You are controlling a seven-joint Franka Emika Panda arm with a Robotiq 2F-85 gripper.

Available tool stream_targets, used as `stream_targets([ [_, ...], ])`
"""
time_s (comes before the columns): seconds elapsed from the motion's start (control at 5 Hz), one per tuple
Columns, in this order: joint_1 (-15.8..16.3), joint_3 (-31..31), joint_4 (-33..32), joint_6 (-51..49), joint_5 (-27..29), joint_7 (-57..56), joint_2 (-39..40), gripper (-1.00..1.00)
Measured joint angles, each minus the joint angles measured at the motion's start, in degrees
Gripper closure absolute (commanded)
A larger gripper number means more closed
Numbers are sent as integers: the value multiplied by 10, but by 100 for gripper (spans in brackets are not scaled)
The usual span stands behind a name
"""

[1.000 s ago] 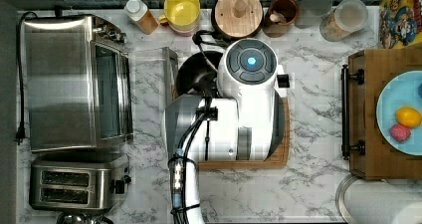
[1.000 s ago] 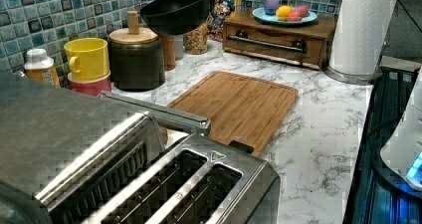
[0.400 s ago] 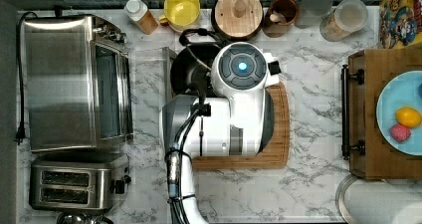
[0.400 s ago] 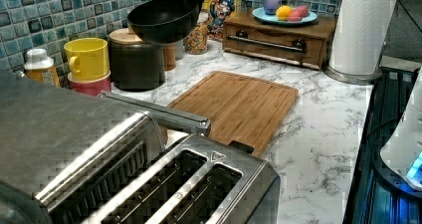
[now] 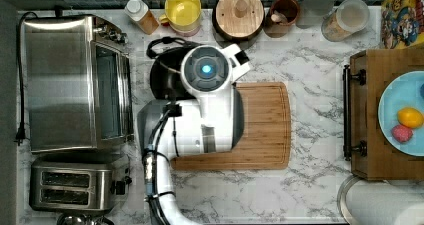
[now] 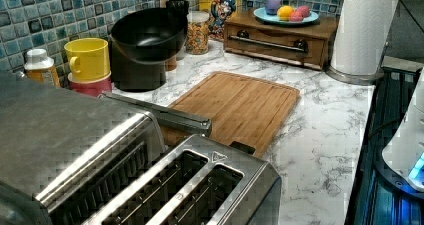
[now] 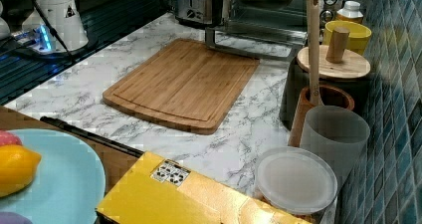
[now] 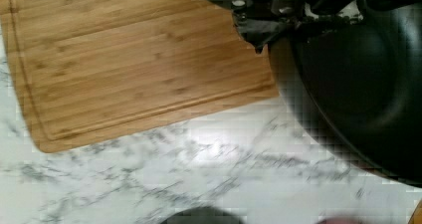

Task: Put the bowl in the oven.

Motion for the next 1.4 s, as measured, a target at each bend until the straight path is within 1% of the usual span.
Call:
stream_targets([
  [0.2, 12, 29, -2, 0, -2, -3, 14, 100],
  [0.4, 31, 44, -2, 0, -30, -2, 36, 100],
  [0.6, 39, 60, 1, 0, -70, 7, 67, 100],
  [0.8, 45, 68, 0, 1, -79, 8, 96, 100],
  [1.2, 45, 72, -24, 102, -60, 8, 91, 100],
  [1.4, 46, 79, -21, 107, -65, 16, 85, 100],
])
